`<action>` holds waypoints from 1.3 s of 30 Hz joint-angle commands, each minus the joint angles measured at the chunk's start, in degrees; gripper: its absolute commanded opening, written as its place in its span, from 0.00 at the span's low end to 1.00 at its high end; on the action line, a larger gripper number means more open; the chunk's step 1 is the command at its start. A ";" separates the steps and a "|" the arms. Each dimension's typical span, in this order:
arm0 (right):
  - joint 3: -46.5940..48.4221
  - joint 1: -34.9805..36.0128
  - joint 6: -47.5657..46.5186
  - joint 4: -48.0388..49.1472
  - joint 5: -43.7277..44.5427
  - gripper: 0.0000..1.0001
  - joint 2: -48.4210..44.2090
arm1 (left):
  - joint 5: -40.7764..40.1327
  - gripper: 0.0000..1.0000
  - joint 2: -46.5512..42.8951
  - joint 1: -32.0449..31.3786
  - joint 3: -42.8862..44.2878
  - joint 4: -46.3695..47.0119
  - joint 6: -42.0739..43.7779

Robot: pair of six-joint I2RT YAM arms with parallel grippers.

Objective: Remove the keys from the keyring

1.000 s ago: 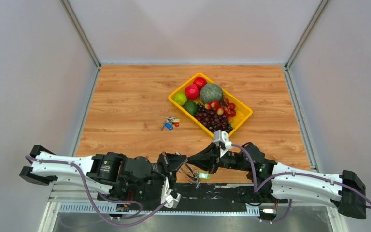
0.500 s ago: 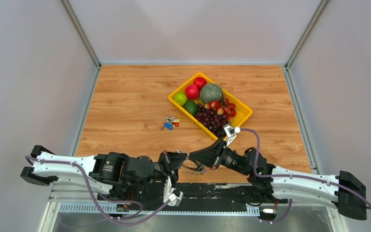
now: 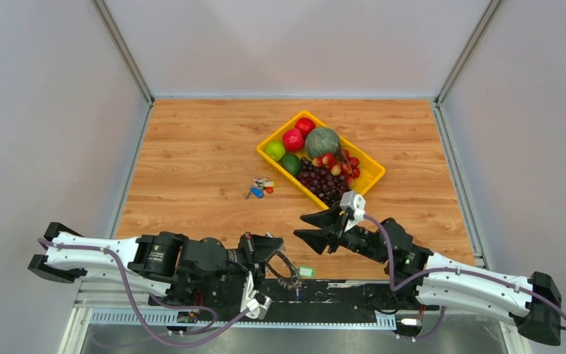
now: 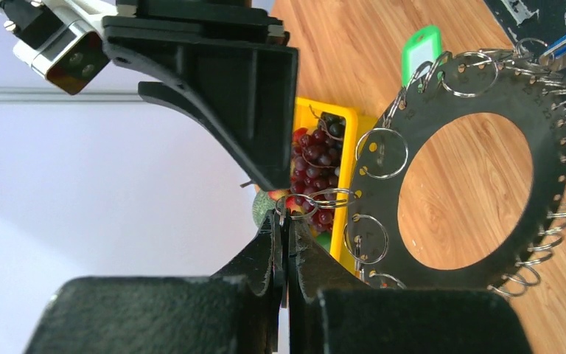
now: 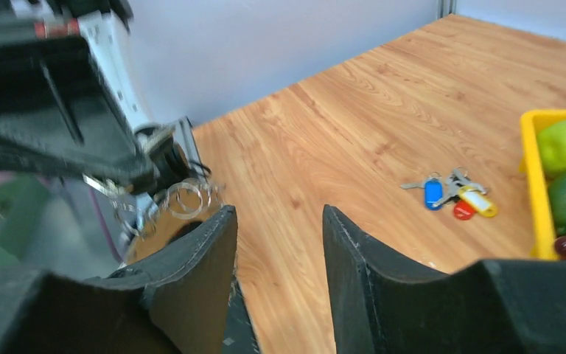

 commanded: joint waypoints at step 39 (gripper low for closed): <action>3.98 6.03 -31.05 10.37 -19.06 0.32 7.17 | 0.36 0.00 0.43 -0.21 1.42 3.03 -0.13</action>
